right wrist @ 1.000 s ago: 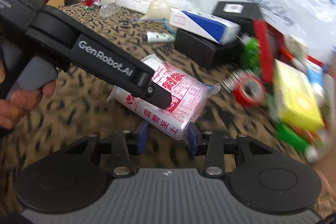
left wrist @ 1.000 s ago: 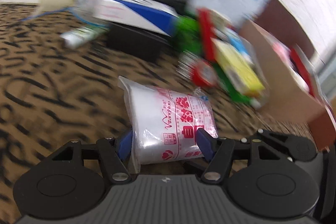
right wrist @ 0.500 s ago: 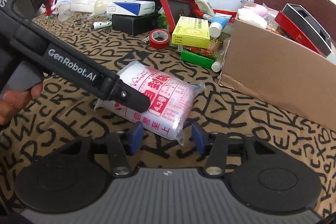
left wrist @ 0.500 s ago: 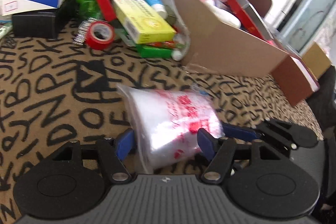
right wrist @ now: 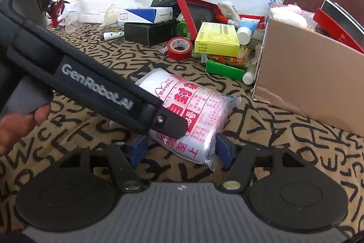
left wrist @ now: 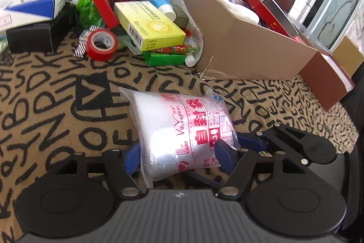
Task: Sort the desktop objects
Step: 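Grasp the white plastic bag pack with the left gripper, then carry the bag pack into the cardboard box and open the left gripper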
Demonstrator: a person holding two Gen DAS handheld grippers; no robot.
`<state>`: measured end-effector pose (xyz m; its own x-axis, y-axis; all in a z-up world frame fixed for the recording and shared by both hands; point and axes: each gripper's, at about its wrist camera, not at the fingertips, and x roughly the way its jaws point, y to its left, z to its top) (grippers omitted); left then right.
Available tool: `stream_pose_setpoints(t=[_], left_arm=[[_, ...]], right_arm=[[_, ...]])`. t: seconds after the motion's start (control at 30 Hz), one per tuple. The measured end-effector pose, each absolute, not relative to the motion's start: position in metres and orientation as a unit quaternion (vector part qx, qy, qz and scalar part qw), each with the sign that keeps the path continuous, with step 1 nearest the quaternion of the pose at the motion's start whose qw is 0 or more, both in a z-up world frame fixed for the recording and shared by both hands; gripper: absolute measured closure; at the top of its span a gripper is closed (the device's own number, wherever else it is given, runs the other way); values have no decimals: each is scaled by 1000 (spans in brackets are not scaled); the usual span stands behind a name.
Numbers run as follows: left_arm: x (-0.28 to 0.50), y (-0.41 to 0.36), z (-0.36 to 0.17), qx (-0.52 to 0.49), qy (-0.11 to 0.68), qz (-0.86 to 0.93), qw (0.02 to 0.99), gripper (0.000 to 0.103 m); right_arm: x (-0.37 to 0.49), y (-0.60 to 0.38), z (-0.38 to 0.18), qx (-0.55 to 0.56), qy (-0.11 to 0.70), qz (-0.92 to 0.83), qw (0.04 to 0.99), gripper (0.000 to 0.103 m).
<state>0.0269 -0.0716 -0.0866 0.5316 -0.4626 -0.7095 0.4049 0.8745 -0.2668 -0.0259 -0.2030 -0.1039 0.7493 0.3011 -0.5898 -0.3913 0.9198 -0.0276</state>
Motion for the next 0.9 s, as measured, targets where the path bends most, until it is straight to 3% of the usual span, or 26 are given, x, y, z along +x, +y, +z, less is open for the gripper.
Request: stream_pose_setpoints(t=[0.17, 0.6, 0.9], left_arm=[[16, -72, -61, -37, 384, -242, 890, 33], [44, -142, 61, -14, 230, -324, 917, 33], [123, -247, 93, -11, 229, -372, 900, 33]], right_arm=[[-35, -206, -86, -55, 278, 181, 942, 44], [-33, -261, 19, -83, 107, 93, 986, 44], [30, -355, 53, -65, 94, 31, 993, 44]])
